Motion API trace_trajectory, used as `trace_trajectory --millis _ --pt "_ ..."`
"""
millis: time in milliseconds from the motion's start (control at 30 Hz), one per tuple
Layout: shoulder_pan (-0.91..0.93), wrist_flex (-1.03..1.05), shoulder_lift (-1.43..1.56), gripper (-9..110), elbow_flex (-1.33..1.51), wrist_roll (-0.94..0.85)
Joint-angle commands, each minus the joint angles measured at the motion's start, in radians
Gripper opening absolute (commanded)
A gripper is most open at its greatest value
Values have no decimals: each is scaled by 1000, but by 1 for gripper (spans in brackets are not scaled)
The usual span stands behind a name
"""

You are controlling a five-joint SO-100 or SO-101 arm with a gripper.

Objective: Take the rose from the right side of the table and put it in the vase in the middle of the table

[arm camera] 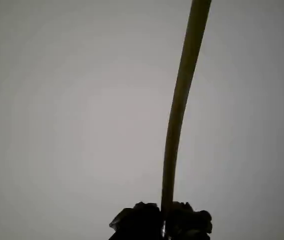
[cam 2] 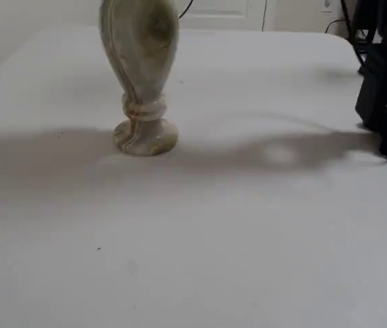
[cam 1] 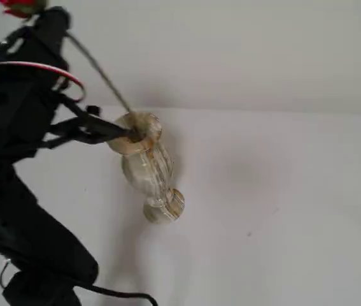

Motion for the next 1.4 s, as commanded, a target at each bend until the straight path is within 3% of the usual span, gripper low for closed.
trace_trajectory --millis 0,800,1367 --pt "-63 0 -5 0 -31 11" --pt "67 -38 -258 0 -31 121" --pt "72 80 -216 33 -31 107"
